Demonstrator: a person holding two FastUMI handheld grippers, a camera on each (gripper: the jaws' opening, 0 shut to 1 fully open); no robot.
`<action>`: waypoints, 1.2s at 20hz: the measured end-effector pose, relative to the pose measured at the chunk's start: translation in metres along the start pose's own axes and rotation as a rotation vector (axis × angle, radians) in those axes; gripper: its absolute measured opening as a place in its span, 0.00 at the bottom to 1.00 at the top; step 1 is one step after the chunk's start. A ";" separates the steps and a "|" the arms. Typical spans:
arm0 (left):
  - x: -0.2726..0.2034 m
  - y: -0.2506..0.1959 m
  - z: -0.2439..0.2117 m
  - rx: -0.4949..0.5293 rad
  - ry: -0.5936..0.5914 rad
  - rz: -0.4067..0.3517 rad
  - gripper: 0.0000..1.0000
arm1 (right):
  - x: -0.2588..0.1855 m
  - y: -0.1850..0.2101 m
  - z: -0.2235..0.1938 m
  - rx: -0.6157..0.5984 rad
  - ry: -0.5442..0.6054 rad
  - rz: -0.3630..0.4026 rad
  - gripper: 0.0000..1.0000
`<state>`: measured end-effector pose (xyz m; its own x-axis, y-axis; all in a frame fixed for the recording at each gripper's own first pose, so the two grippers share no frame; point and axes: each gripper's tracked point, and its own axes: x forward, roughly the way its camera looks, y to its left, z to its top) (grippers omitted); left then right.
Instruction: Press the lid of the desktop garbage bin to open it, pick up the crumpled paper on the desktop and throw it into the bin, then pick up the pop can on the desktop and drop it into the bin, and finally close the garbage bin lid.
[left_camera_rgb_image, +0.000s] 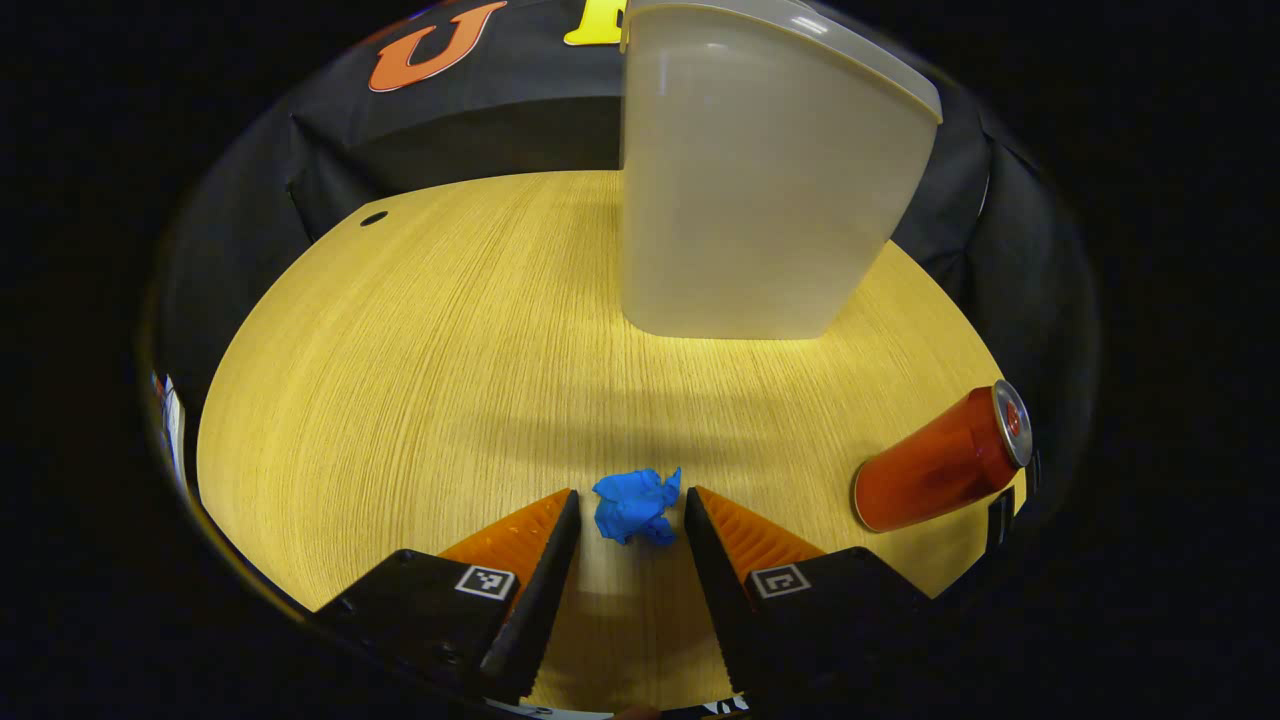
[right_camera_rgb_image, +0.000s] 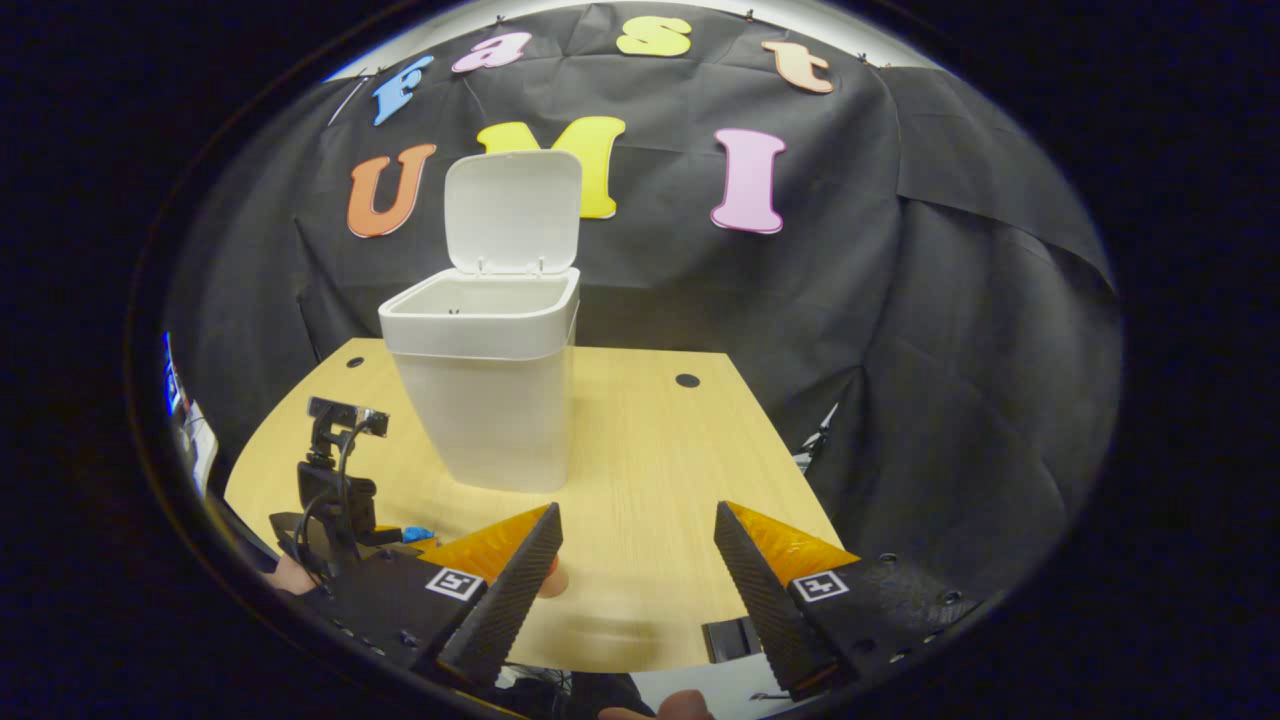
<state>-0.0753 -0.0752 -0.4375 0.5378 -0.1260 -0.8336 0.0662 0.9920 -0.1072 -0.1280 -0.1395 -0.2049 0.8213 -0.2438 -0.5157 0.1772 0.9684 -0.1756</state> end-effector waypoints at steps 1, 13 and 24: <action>0.000 0.001 0.001 0.008 -0.005 0.003 0.65 | -0.001 -0.002 0.000 -0.003 -0.002 -0.002 0.96; -0.024 0.011 0.009 -0.004 -0.065 0.021 0.29 | -0.008 0.017 -0.022 -0.021 0.032 0.063 0.96; -0.104 0.026 0.131 -0.076 -0.312 0.054 0.25 | 0.028 0.076 -0.111 -0.029 0.247 0.222 0.96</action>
<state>-0.0195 -0.0365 -0.2832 0.7710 -0.0551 -0.6345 -0.0259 0.9927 -0.1177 -0.1516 -0.0788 -0.3263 0.6814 -0.0358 -0.7310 -0.0102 0.9982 -0.0584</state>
